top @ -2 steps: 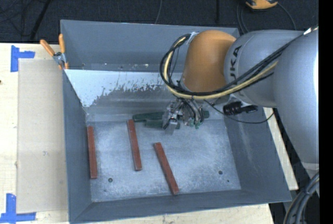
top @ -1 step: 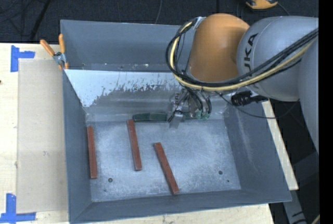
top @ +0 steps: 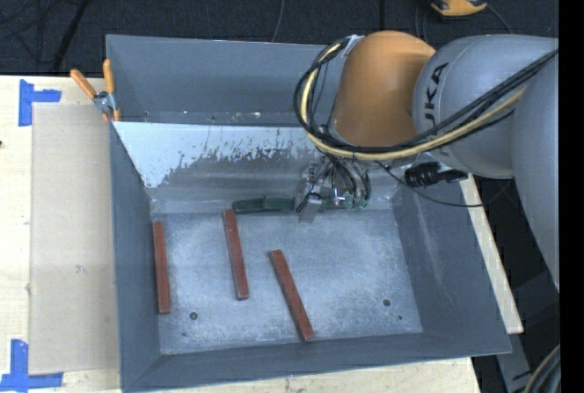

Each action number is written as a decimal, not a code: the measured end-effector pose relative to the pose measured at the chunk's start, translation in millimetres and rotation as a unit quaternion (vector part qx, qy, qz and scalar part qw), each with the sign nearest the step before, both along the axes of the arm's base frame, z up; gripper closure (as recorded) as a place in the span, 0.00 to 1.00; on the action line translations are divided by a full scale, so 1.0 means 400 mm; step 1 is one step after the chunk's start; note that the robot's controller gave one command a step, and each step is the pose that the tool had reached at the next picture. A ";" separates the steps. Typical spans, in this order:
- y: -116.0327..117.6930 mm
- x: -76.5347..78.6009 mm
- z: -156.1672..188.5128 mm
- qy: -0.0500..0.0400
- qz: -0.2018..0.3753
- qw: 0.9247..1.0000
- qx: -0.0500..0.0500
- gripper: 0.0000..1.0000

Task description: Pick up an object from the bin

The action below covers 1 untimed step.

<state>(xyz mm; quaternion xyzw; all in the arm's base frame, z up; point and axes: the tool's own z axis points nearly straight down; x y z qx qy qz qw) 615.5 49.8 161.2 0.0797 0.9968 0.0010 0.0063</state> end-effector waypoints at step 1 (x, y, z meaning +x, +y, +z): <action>-0.036 -0.004 0.170 0.006 0.041 0.999 -0.001 1.00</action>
Offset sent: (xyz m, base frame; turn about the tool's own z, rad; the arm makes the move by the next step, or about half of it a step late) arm 0.0000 0.0000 0.0000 0.0000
